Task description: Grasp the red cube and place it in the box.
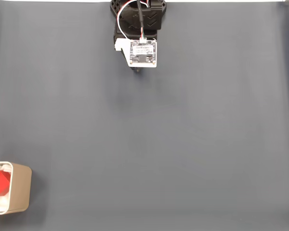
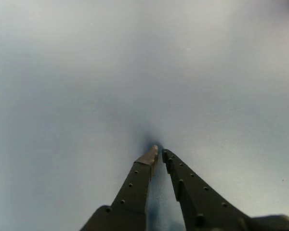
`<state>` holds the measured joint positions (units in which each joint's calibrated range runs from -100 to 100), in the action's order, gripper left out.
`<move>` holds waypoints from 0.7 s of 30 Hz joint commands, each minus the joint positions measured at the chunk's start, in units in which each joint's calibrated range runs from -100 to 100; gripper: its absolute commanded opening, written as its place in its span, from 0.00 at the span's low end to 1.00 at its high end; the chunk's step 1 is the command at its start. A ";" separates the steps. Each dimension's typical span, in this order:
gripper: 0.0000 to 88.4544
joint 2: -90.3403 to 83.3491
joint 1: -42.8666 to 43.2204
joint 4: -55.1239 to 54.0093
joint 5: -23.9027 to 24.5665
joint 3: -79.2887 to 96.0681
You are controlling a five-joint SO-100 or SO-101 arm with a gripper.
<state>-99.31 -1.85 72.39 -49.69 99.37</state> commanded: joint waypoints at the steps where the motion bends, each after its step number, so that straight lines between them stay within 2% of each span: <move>1: 0.00 -0.61 0.65 2.77 0.63 0.45; 21: 0.00 -0.61 0.58 3.43 0.63 0.45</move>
<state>-100.00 -1.71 74.62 -49.45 99.37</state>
